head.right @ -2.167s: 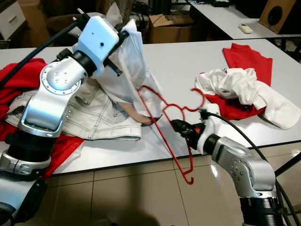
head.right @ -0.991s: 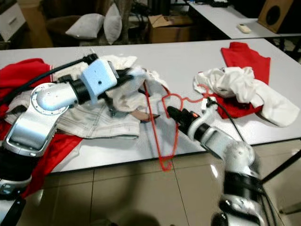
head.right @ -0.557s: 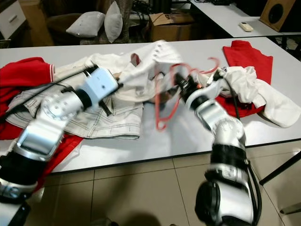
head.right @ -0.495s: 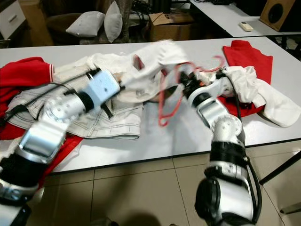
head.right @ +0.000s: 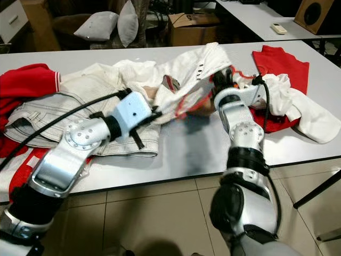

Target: Hang hanger

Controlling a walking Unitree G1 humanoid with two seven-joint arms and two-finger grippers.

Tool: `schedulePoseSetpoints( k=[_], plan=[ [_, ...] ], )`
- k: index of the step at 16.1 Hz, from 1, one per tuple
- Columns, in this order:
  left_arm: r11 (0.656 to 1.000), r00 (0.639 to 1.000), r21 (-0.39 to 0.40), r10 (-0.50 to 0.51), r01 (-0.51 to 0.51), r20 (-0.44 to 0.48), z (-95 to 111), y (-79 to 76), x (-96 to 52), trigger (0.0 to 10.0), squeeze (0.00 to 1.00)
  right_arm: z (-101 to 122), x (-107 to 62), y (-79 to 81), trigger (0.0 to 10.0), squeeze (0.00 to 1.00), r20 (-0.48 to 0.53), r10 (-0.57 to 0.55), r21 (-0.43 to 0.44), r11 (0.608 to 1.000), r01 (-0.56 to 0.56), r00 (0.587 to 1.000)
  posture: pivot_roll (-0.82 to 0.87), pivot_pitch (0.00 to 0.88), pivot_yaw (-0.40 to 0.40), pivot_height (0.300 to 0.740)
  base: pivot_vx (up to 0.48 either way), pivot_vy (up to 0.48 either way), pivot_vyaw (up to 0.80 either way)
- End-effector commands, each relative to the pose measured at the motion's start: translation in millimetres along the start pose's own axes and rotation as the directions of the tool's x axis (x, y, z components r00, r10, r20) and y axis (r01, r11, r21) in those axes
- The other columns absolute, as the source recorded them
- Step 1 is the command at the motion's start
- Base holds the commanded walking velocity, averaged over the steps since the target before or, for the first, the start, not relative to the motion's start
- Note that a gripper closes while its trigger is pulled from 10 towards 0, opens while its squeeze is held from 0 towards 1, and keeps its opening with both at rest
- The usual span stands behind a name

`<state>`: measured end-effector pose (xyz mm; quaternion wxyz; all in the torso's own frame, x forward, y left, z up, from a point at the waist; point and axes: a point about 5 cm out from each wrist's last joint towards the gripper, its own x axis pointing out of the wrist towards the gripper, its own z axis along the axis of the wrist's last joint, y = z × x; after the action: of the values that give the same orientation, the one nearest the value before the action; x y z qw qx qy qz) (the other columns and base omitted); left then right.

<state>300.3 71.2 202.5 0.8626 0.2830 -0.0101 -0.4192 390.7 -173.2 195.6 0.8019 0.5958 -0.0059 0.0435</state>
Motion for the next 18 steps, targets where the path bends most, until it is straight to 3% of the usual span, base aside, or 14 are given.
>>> schedulePoseSetpoints(
  k=[1, 4, 7, 11, 13, 16, 17, 18],
  plan=[
    [0.999, 0.999, -0.033, -0.042, 0.042, 0.021, 3.8, -7.6, 0.0, 0.0, 0.0, 6.9, 2.6, 12.8, 10.0, 0.0, 0.042, 0.063, 0.049, 0.997, -0.065, 0.997, 0.01, 0.0, 0.007, 0.74, 0.0, 0.0, 0.0],
    [0.986, 0.992, -0.146, -0.059, 0.075, 0.112, 18.6, -12.5, 2.1, 0.0, 0.0, -4.5, 3.1, 17.9, 10.0, 0.0, 0.006, 0.106, 0.089, 0.99, -0.106, 0.994, 0.01, 0.0, 0.001, 0.74, 0.0, 0.0, 0.0],
    [0.954, 0.97, -0.288, -0.018, 0.09, 0.243, 44.1, -5.3, -0.5, 0.0, 0.0, -15.3, 2.2, 10.8, 10.0, 0.0, -0.02, 0.064, 0.008, 0.998, -0.064, 0.998, 0.01, 0.0, -0.013, 0.74, 0.0, 0.0, 0.0],
    [0.937, 0.958, -0.322, -0.038, 0.133, 0.285, 53.0, -2.3, -8.8, 0.0, 0.0, -6.0, 3.6, 7.3, 10.0, 0.0, 0.029, 0.033, 0.027, 0.999, -0.034, 0.999, 0.02, 0.0, -0.021, 0.74, 0.0, 0.0, 0.0],
    [0.906, 0.939, -0.398, -0.001, 0.146, 0.343, 65.1, 1.1, -7.2, 0.0, 0.0, -14.1, 4.8, 6.0, 10.0, 0.0, -0.021, -0.004, -0.071, 0.997, 0.003, 1.0, 0.02, 0.0, -0.026, 0.74, 0.0, 0.0, 0.0],
    [0.896, 0.933, -0.42, 0.017, 0.146, 0.36, 74.9, 3.6, -0.7, 0.0, 0.0, -30.2, 4.0, 4.7, 10.0, 0.0, -0.07, -0.041, -0.12, 0.992, 0.032, 0.997, 0.02, 0.0, -0.025, 0.74, 0.0, 0.0, 0.0],
    [0.879, 0.923, -0.454, 0.045, 0.145, 0.382, 81.4, 8.3, 1.7, 0.0, 0.0, -36.6, 3.3, 5.8, 10.0, 0.0, -0.091, -0.041, -0.155, 0.988, 0.027, 0.995, 0.02, 0.0, -0.023, 0.74, 0.0, 0.0, 0.0],
    [0.842, 0.91, -0.527, 0.121, 0.117, 0.395, 88.9, 21.4, 3.2, 0.0, 0.0, -43.7, 1.0, 8.7, 10.0, 0.0, -0.128, -0.035, -0.249, 0.968, 0.002, 0.991, 0.03, 0.0, -0.018, 0.74, 0.0, 0.0, 0.0]
  ],
)
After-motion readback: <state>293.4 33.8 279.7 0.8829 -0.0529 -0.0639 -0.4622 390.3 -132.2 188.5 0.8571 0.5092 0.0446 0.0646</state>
